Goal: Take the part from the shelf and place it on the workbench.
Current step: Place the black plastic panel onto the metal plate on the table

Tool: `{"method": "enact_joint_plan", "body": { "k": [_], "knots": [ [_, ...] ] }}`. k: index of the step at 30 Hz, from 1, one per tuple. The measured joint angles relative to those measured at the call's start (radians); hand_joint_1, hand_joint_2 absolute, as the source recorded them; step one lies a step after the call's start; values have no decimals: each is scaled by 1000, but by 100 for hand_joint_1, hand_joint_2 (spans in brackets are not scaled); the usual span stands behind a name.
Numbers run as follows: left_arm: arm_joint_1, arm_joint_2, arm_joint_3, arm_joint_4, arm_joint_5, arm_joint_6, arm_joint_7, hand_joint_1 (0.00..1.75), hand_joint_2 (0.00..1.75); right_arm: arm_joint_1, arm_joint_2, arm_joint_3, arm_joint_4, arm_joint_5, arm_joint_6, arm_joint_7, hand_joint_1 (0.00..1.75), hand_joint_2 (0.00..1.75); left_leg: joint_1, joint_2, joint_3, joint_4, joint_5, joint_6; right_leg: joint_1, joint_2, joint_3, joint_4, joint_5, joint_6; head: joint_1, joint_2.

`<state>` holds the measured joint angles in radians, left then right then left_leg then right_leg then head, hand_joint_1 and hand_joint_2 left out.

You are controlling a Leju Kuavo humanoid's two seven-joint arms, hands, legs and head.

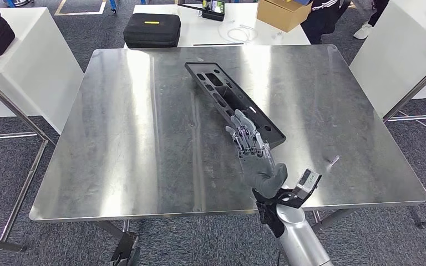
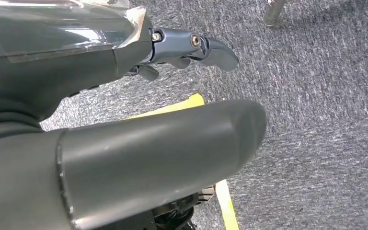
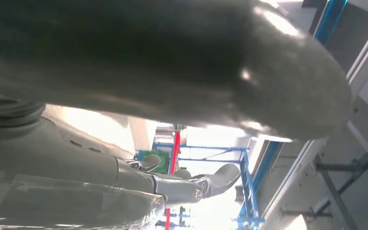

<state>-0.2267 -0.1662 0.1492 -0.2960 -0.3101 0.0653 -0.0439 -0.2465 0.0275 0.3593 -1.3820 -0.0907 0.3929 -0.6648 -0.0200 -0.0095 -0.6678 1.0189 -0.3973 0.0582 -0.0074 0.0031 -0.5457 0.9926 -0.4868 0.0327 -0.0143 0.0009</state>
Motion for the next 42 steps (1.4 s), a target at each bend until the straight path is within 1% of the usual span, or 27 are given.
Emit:
{"method": "enact_joint_plan", "body": {
  "k": [3,6,7,9,10,11,12,14,15,17,18,20,21,23,25,26,27,28,30,31,32,34,36,38,40,41,42],
  "knots": [
    [2,0,0,0,0,3,0,0,0,2,6,2,0,7,13,2,0,0,-4,0,1,1,-4,7,-3,0,3,-2,-2,5,0,0],
    [4,-2,0,0,1,9,-5,0,0,3,11,4,0,8,20,4,0,0,7,1,18,-17,1,16,0,0,-8,28,-22,11,0,0],
    [5,-4,1,-1,2,12,-9,0,0,4,12,5,0,9,22,3,0,0,11,2,23,-23,3,19,1,0,-29,72,-43,10,1,0],
    [8,-8,1,-1,6,17,-16,0,0,9,12,6,1,10,25,3,0,0,12,3,26,-24,2,21,-3,0,-96,206,-96,8,2,0],
    [11,-9,1,-1,7,18,-18,0,0,13,12,6,1,11,26,4,0,0,13,3,25,-24,2,21,-6,0,-127,261,-113,10,2,0],
    [15,-10,1,0,8,19,-20,0,0,18,12,6,2,12,26,4,0,0,14,3,25,-23,2,20,-9,0,-141,284,-115,17,2,0],
    [19,-12,2,0,9,19,-21,0,0,21,12,7,3,12,26,4,0,0,16,3,25,-22,2,18,-12,0,-134,265,-101,26,2,0],
    [22,-14,2,0,10,19,-22,0,0,22,12,7,3,13,26,4,0,0,20,1,24,-18,2,10,-19,-2,-70,131,-46,47,2,0],
    [22,-15,2,-1,10,19,-23,0,0,22,12,8,3,13,26,4,0,0,21,0,24,-15,1,3,-19,-2,-37,66,-21,49,2,0],
    [22,-16,2,-1,11,17,-23,0,0,23,13,8,3,14,26,4,0,0,19,0,23,-11,2,-13,-17,-1,-4,4,5,38,2,0],
    [22,-16,2,-1,11,15,-23,0,0,24,12,9,3,14,26,4,0,0,19,0,23,-11,4,-20,-13,1,-4,6,10,28,2,0],
    [22,-16,2,-1,10,11,-23,0,0,24,12,9,3,14,26,4,0,0,23,1,19,-7,0,-32,-16,2,-7,5,19,11,1,0],
    [22,-16,2,-1,10,10,-23,0,0,24,11,9,3,14,25,4,0,0,26,2,12,12,-18,-38,-18,1,-8,4,24,2,1,0],
    [21,-16,2,-1,10,9,-22,0,0,25,11,9,3,15,23,4,0,0,30,4,-27,114,-92,-48,-21,-1,-14,4,31,-11,1,0],
    [22,-16,2,-1,10,9,-21,0,0,29,11,9,3,15,23,4,0,0,31,5,-75,249,-162,-55,-18,-3,-23,5,36,-18,1,0],
    [22,-16,2,0,11,9,-21,0,0,31,11,9,3,16,22,4,0,0,31,5,-81,281,-173,-56,-16,-3,-27,5,39,-19,1,0],
    [22,-16,2,0,12,9,-20,0,0,32,11,9,3,16,21,4,0,0,31,6,-66,273,-167,-55,-16,-4,-30,5,41,-19,1,0],
    [22,-16,2,0,14,9,-20,0,0,33,11,9,3,18,20,4,0,0,31,6,-29,222,-144,-53,-15,-3,-32,6,43,-17,1,0],
    [19,-16,2,-1,19,11,-21,0,0,32,11,9,3,19,18,4,0,0,30,6,64,77,-99,-46,-12,-3,-33,8,46,-12,1,0],
    [18,-16,2,-1,21,12,-22,0,0,32,11,8,3,19,17,4,0,0,28,5,95,25,-87,-41,-10,-3,-35,9,48,-9,1,0],
    [17,-16,3,-1,22,12,-23,0,0,31,12,8,3,19,17,4,0,0,25,4,107,1,-84,-36,-7,-3,-37,9,51,-4,2,0],
    [17,-17,4,-1,24,14,-23,0,0,30,13,9,3,20,17,4,0,0,19,4,104,-5,-79,-24,-7,-4,-41,7,58,7,2,0],
    [17,-18,6,-1,26,15,-23,0,0,29,14,9,3,19,17,4,0,0,21,6,98,-12,-66,-7,-8,-3,-55,23,44,14,3,0],
    [15,-19,7,-1,29,15,-23,0,0,28,13,9,3,19,16,4,0,0,24,10,87,-16,-53,8,-8,-3,-94,114,-15,8,4,0],
    [15,-19,7,-1,31,14,-23,0,0,28,12,10,5,19,16,4,0,0,22,11,70,-16,-41,13,-8,-3,-142,252,-83,5,5,0],
    [15,-19,8,-1,33,15,-23,0,0,28,11,10,7,19,15,4,0,0,21,11,62,-15,-36,13,-8,-3,-152,293,-99,8,5,0],
    [15,-19,9,-1,35,15,-23,0,0,27,11,10,9,19,14,4,0,0,21,11,55,-15,-30,13,-8,-3,-141,294,-99,14,5,0]
  ]
}}
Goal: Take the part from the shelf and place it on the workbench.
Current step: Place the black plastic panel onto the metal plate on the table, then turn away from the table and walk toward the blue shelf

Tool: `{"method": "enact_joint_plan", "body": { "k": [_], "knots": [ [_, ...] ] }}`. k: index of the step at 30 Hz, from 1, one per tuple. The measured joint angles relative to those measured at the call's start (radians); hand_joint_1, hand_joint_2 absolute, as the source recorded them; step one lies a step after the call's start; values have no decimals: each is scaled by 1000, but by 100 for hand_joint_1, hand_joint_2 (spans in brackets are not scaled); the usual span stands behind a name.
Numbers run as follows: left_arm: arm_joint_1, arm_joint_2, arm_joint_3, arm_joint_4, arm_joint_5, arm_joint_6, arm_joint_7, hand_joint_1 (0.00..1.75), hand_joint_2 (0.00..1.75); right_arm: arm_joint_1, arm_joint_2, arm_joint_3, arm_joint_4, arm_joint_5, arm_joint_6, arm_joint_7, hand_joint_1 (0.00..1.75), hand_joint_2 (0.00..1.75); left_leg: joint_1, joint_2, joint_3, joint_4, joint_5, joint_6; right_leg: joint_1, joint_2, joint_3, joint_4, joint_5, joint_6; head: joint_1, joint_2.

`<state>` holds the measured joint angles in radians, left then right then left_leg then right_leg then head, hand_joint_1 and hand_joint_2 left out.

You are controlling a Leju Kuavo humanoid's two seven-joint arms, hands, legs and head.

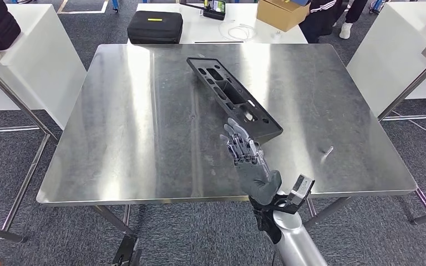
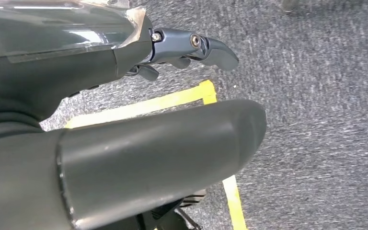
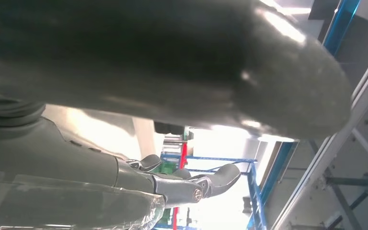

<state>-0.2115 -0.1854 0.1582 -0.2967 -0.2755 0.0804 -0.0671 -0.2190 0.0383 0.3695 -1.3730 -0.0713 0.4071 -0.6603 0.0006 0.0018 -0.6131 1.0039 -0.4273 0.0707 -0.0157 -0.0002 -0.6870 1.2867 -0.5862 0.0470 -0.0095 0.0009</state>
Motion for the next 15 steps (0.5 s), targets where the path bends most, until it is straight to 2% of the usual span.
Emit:
{"method": "enact_joint_plan", "body": {
  "k": [1,2,3,4,5,7,8,9,10,11,13,14,15],
  "knots": [
    [0,0,1,0,2,1,0,0,0,-1,0,0,2,0,0,0,0,0,0,0,-6,0,5,-2,0,0,32,-42,14,7,0,0],
    [0,-1,2,0,4,2,0,0,0,-2,-1,1,3,0,-1,0,0,0,0,-1,-10,1,10,-4,0,0,82,-117,35,13,0,0],
    [0,-1,2,0,6,3,-1,0,0,-6,0,1,4,-1,-1,0,0,0,-1,-2,-14,1,14,-8,1,0,135,-197,53,14,0,0],
    [-1,-2,3,0,8,4,-2,0,0,-9,0,2,4,-2,0,0,0,0,-3,-2,-16,1,19,-13,4,1,172,-256,68,12,-1,0],
    [-1,-2,3,0,11,5,-4,0,0,-12,0,3,5,-5,0,0,0,0,-4,-2,-18,2,24,-19,6,1,194,-293,76,8,0,0],
    [0,-3,4,0,17,9,-8,0,0,-15,0,5,8,-9,1,0,0,0,-6,-2,-20,1,35,-30,11,3,190,-301,84,-1,-1,0],
    [0,-3,4,0,20,12,-10,0,0,-17,1,5,10,-10,1,0,0,0,-5,-3,-24,2,37,-36,5,2,186,-304,88,-7,0,0],
    [1,-4,5,0,21,16,-11,0,0,-19,3,6,11,-11,1,0,0,0,-3,-4,-31,11,24,-41,1,1,180,-305,95,-16,-1,0],
    [1,-4,5,0,23,19,-12,0,0,-20,5,8,12,-11,1,1,0,0,-1,-5,-42,38,-5,-47,-4,0,173,-306,103,-26,-2,0],
    [1,-4,6,0,25,21,-12,0,0,-22,7,9,14,-11,1,2,0,0,2,-5,-60,85,-49,-53,-7,-1,165,-307,112,-34,-3,0],
    [2,-4,6,0,28,24,-12,0,0,-23,10,12,17,-7,0,6,0,0,7,-5,-100,218,-138,-65,-6,-3,145,-305,128,-41,-4,0],
    [2,-4,7,0,29,24,-12,0,0,-22,11,13,18,-5,-2,8,0,0,9,-5,-110,270,-158,-69,-5,-4,135,-304,135,-40,-4,0],
    [2,-4,7,0,30,25,-12,0,0,-22,11,14,20,-2,-4,10,0,0,12,-5,-104,289,-157,-72,-5,-4,126,-303,142,-38,-4,0]
  ]
}}
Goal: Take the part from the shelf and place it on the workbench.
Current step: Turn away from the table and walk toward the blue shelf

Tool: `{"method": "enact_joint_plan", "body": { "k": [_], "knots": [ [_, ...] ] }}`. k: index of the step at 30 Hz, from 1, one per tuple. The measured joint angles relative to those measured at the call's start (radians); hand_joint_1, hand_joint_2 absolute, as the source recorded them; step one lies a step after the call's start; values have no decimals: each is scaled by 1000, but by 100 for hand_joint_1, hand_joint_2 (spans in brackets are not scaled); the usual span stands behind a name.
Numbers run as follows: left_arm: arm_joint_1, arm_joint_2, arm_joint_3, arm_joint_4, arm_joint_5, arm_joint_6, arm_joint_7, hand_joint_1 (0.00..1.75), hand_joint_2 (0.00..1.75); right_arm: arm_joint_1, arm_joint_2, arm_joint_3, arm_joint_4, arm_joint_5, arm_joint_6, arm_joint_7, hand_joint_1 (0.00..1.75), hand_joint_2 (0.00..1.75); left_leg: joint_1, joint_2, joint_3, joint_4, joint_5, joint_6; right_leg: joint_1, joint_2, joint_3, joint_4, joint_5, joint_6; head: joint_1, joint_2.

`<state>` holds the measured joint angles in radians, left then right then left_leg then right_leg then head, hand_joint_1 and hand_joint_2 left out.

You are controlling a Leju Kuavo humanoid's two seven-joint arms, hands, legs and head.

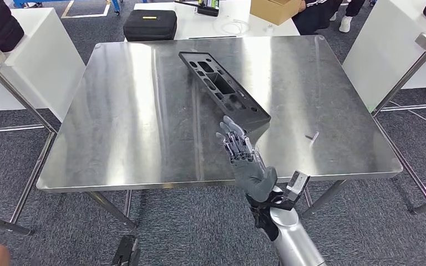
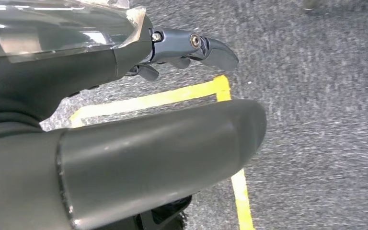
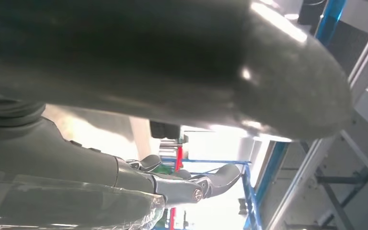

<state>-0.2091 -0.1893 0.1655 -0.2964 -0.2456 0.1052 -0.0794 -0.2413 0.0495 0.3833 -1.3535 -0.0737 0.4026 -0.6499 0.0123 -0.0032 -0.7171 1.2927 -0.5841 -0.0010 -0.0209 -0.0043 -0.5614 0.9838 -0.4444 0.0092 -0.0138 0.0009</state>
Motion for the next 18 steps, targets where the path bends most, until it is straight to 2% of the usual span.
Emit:
{"method": "enact_joint_plan", "body": {
  "k": [1,2,4,5,6,8,9,10,12,13,14,15,16,17,18],
  "knots": [
    [0,0,0,0,2,1,0,0,0,0,0,0,1,2,-2,2,0,0,3,0,26,-22,18,-2,-1,0,-8,2,6,3,0,0],
    [0,0,1,0,3,2,0,0,0,0,1,0,1,3,-4,4,0,0,6,0,70,-79,44,-3,-2,0,-15,4,10,7,0,0],
    [-2,0,2,0,6,2,0,0,0,-1,3,0,1,5,-7,9,0,0,8,-1,165,-219,74,0,-1,0,-27,12,17,17,1,0],
    [-3,0,2,0,6,2,0,0,0,-1,4,0,1,7,-9,11,0,0,6,-3,191,-263,78,3,1,0,-31,15,21,23,1,0],
    [-3,0,2,0,6,2,0,0,0,-1,5,0,1,7,-10,12,0,0,3,-4,200,-281,76,8,3,0,-34,17,26,31,1,0],
    [-3,0,3,0,6,1,-1,0,0,-1,6,-1,1,8,-14,16,0,0,-1,-4,192,-283,87,25,3,0,-39,16,36,48,2,0],
    [-3,1,3,0,6,1,-1,0,0,-1,5,-1,1,8,-16,17,0,0,-2,-2,186,-285,95,34,2,0,-46,22,30,53,2,0],
    [-4,1,4,0,5,-1,-2,0,0,-1,4,-2,1,7,-20,19,0,0,-1,0,178,-288,105,46,1,1,-58,43,10,53,3,0],
    [-6,2,5,0,3,-3,-2,0,0,1,0,-6,1,5,-31,23,0,0,-3,3,154,-290,126,61,0,2,-98,145,-67,45,4,0],
    [-6,3,5,0,2,-4,-3,0,0,5,-3,-9,2,2,-38,26,0,0,-4,4,139,-289,137,64,1,2,-120,217,-106,42,5,0],
    [-6,4,6,0,1,-3,-2,0,0,10,-5,-13,3,-2,-45,30,0,0,-5,4,123,-289,148,65,1,2,-134,277,-130,45,5,0],
    [-5,5,6,0,0,-1,-2,0,0,16,-8,-18,5,-6,-51,33,0,0,-6,4,108,-288,159,65,1,2,-134,310,-137,51,5,0],
    [-4,6,7,0,0,0,-2,0,0,23,-10,-23,8,-10,-57,35,0,0,-7,4,94,-288,170,64,1,2,-116,306,-126,60,5,0],
    [-3,7,8,0,0,2,-2,0,0,29,-11,-28,11,-14,-61,37,0,0,-7,4,82,-288,180,62,1,2,-77,262,-104,67,5,0],
    [-3,8,8,0,1,4,-2,0,0,33,-12,-31,15,-16,-63,39,0,0,-8,4,71,-287,190,59,1,2,-25,191,-84,71,5,0]
  ]
}}
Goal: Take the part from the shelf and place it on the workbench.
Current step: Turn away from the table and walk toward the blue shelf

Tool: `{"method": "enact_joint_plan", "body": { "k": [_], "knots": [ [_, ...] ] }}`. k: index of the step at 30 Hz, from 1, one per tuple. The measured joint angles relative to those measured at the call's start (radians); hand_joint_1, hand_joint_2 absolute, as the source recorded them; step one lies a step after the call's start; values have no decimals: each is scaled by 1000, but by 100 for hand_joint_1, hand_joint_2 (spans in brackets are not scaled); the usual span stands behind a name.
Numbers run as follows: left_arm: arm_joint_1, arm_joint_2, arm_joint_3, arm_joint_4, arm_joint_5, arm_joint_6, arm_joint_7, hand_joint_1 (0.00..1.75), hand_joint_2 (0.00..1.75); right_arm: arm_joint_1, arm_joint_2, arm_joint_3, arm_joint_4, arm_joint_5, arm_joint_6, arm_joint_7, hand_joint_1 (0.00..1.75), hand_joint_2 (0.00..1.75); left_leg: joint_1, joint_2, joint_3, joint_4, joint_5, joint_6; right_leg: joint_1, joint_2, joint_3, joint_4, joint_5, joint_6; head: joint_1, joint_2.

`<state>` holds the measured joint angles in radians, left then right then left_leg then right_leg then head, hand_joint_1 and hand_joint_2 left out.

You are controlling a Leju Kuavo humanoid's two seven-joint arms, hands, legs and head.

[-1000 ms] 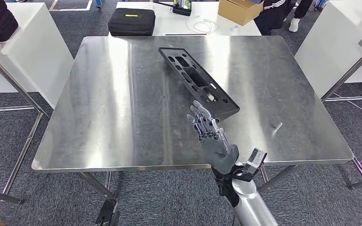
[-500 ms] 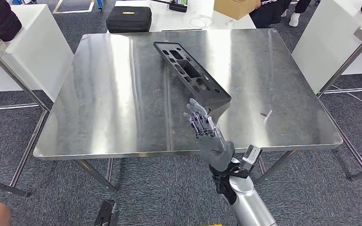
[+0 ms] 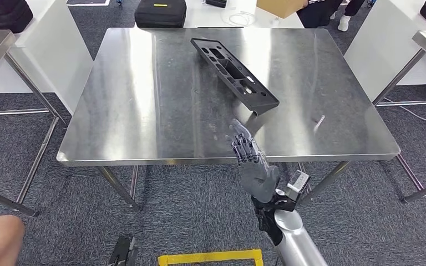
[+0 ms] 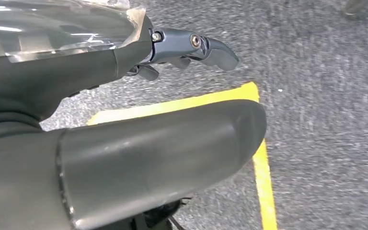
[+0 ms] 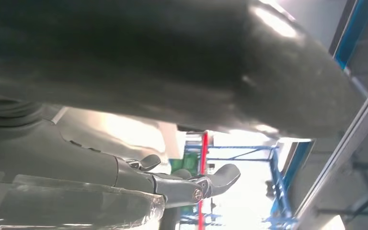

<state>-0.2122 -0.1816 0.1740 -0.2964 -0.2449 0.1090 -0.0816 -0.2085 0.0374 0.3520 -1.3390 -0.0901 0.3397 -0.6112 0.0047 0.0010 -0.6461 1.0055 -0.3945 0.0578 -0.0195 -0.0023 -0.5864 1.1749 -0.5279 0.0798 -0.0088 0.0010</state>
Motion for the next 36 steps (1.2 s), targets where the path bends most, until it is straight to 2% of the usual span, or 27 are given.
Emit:
{"method": "enact_joint_plan", "body": {
  "k": [2,4,6,7,8,10,11,12,13,14,15,16,18,19,21,22,24,26,27,28,29,30,31,33,34,35,36],
  "knots": [
    [1,0,1,0,3,4,0,0,0,4,0,-6,9,-4,-4,6,0,0,-2,0,-15,-1,20,-10,6,1,98,-147,6,-10,-1,0],
    [3,1,2,0,6,8,-2,0,0,8,1,-13,26,-1,-16,15,0,0,-3,1,-19,-4,37,-22,15,3,126,-205,-3,-27,-1,0],
    [7,3,3,0,8,9,-4,0,0,16,1,-22,51,4,-29,23,0,0,0,-1,-22,-6,44,-34,12,2,111,-205,10,-42,-1,0],
    [9,5,3,0,8,10,-4,0,0,18,2,-25,63,5,-33,25,0,0,2,-2,-28,5,25,-40,8,1,105,-205,20,-52,-1,0],
    [11,7,4,0,8,10,-4,0,0,20,4,-27,73,4,-34,26,0,0,3,-3,-38,33,-13,-46,3,-1,97,-206,32,-62,-2,0],
    [13,10,4,0,8,11,-5,0,0,20,8,-33,95,1,-37,38,0,0,6,-4,-69,145,-120,-57,1,-2,75,-205,56,-74,-2,0],
    [14,11,4,0,8,11,-5,0,0,20,10,-38,113,2,-47,52,0,0,7,-4,-83,213,-155,-61,1,-2,60,-203,67,-74,-2,0],
    [16,13,4,0,8,12,-5,0,0,21,11,-43,136,7,-59,66,0,0,7,-4,-88,263,-168,-64,1,-2,45,-200,77,-72,-2,0],
    [18,14,4,0,8,13,-4,0,0,21,13,-49,166,13,-75,77,0,0,8,-4,-78,284,-158,-66,1,-3,30,-196,86,-69,-3,0],
    [21,15,5,0,7,15,-4,0,0,20,15,-56,202,20,-91,84,0,0,11,-4,-49,266,-134,-67,0,-3,15,-191,93,-65,-3,0],
    [22,16,5,0,6,17,-3,0,0,17,17,-62,241,24,-102,84,0,0,13,-3,-4,214,-110,-67,-1,-3,3,-185,99,-61,-3,0],
    [22,17,5,-1,5,18,-3,0,0,13,19,-70,284,27,-113,83,0,0,15,-4,48,145,-102,-67,-1,-3,-9,-178,104,-55,-3,0],
    [22,18,5,-2,4,21,-3,0,0,-3,24,-83,368,31,-130,79,0,0,11,-8,115,40,-112,-60,2,-3,-26,-167,114,-41,-1,0],
    [23,18,5,-3,2,23,-3,0,0,-16,26,-89,415,33,-140,78,0,0,6,-10,123,20,-120,-53,3,-3,-31,-165,121,-33,-1,0],
    [24,17,5,-3,-3,29,-3,0,0,-48,28,-103,523,40,-174,83,0,0,2,-8,112,14,-106,-30,2,-3,-39,-167,134,-16,-1,0],
    [24,17,6,-4,-6,31,-3,0,0,-62,29,-111,581,45,-192,88,0,0,2,-7,103,12,-95,-18,1,-2,-48,-159,125,-15,0,0],
    [24,15,6,-4,-11,35,-4,0,0,-83,28,-123,683,59,-228,102,0,0,3,-5,78,7,-70,3,0,-1,-80,-89,60,-23,4,0],
    [26,14,8,-4,-12,39,-5,0,0,-100,28,-130,766,87,-291,144,0,0,0,-4,48,7,-47,10,0,0,-115,42,-24,-29,6,0],
    [28,14,10,-4,-12,40,-8,0,0,-107,27,-132,807,107,-334,181,0,0,-1,-2,33,8,-35,11,1,0,-122,97,-44,-26,6,0],
    [29,14,13,-4,-12,40,-11,0,0,-112,27,-132,847,125,-377,227,0,0,-2,-2,18,8,-24,10,1,0,-112,123,-44,-18,6,0],
    [30,15,16,-4,-11,38,-15,0,0,-113,27,-133,883,138,-410,273,0,0,-3,-1,5,8,-13,9,1,0,-86,113,-28,-9,6,0],
    [32,15,18,-4,-10,35,-19,0,0,-112,27,-133,915,145,-433,312,0,0,-3,-2,-8,8,-2,7,1,0,-41,66,-7,-3,6,0],
    [33,15,19,-4,-10,33,-22,0,0,-111,27,-134,940,150,-445,340,0,0,-4,-3,-18,9,8,4,2,0,15,-8,5,-3,6,0],
    [36,16,21,-4,-10,28,-28,0,0,-110,25,-135,975,164,-457,376,0,0,-5,-2,-31,7,29,-7,11,0,112,-155,-4,-18,6,0],
    [38,15,21,-4,-11,27,-33,0,0,-110,23,-134,990,179,-461,406,0,0,-4,0,-32,5,39,-12,16,1,133,-195,-13,-26,5,0],
    [41,14,22,-5,-11,26,-39,0,0,-109,18,-130,1007,202,-463,451,0,0,-4,1,-32,1,49,-19,21,2,138,-211,-14,-31,4,0],
    [46,12,22,-7,-12,24,-45,0,0,-104,14,-123,1025,231,-465,510,0,0,-3,1,-33,-3,56,-25,16,2,131,-209,-5,-37,4,0]
  ]
}}
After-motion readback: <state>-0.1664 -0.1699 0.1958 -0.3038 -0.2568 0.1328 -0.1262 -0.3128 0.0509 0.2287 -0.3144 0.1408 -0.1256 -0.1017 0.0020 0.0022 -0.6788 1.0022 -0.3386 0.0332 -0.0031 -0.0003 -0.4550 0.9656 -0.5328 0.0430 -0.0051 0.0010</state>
